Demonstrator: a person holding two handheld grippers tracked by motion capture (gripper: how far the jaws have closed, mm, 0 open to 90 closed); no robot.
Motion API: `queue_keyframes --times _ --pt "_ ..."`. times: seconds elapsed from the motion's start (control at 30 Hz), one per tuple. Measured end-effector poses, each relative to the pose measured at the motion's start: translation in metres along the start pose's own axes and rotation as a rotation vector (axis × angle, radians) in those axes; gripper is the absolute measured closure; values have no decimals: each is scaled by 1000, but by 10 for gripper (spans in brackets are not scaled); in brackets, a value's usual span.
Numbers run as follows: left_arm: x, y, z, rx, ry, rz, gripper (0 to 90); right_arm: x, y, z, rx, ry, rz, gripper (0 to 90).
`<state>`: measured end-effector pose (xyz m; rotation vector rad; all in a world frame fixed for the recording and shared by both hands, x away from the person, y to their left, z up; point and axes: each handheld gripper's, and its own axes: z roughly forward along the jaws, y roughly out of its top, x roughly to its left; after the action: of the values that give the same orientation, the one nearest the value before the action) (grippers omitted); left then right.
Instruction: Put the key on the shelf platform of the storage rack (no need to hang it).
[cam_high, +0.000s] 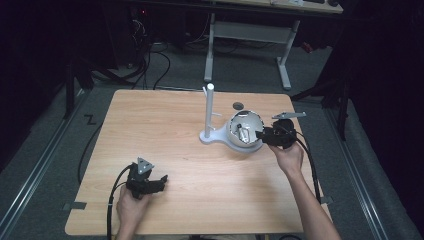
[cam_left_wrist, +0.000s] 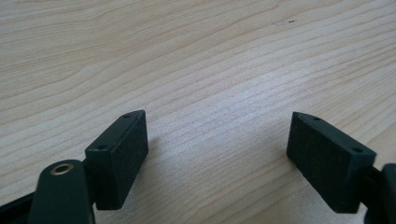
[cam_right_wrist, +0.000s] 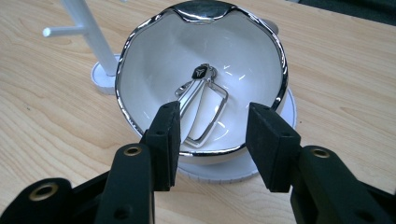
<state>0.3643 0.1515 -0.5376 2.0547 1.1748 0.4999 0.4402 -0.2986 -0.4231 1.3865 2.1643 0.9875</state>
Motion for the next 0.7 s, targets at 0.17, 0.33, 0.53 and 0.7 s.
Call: queue_keyframes --times 0.17,0.33,0.53,0.7 --pt "0 0 0 0 0 0 209 -2 -8 -10 -11 6 15 554" --pt "0 0 0 0 1 1 209 -3 -13 -20 -17 -1 12 550" --pt "0 0 0 0 1 0 209 -3 -22 -29 -33 14 28 550" --pt "0 0 0 0 1 0 209 -6 -32 -34 -44 20 47 549"
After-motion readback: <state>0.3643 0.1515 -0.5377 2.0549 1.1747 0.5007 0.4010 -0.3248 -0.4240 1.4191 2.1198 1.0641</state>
